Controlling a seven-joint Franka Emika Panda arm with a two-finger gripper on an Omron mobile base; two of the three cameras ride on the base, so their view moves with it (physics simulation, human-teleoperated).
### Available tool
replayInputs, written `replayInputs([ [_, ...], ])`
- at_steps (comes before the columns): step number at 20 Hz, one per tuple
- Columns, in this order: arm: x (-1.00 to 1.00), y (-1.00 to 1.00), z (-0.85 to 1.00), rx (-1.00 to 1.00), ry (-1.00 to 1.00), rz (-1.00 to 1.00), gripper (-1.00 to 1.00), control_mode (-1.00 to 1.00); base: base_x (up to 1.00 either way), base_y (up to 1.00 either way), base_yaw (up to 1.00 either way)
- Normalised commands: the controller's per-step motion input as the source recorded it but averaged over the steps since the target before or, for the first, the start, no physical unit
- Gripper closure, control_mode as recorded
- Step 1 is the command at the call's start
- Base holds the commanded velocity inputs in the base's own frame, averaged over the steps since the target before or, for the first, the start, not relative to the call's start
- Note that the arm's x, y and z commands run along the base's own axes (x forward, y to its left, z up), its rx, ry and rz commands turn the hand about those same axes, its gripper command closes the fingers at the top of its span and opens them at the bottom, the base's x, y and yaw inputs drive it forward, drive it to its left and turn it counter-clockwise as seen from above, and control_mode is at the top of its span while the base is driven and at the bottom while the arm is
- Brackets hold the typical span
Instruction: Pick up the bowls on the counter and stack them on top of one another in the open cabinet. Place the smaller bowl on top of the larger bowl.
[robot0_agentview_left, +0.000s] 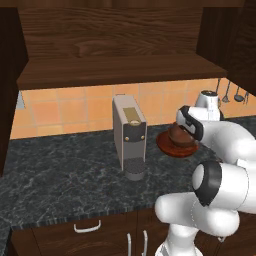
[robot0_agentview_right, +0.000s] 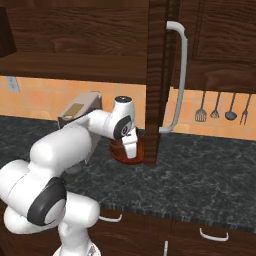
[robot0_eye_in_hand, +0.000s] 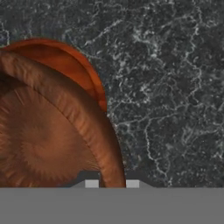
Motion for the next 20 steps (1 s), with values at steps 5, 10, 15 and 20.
replayInputs([
  [5, 0.34, -0.04, -0.61, 0.00, 0.00, -0.01, 1.00, -1.00, 0.00, 0.00, 0.00],
  [10, 0.45, 0.00, -0.29, 0.00, 0.00, 0.00, 1.00, -1.00, 0.00, 0.00, 0.00],
  [15, 0.40, 0.00, 0.00, 0.00, 0.00, 0.00, 1.00, -1.00, 0.00, 0.00, 0.00],
  [20, 0.34, 0.00, -0.21, 0.00, 0.00, 0.00, 1.00, -1.00, 0.00, 0.00, 0.00],
])
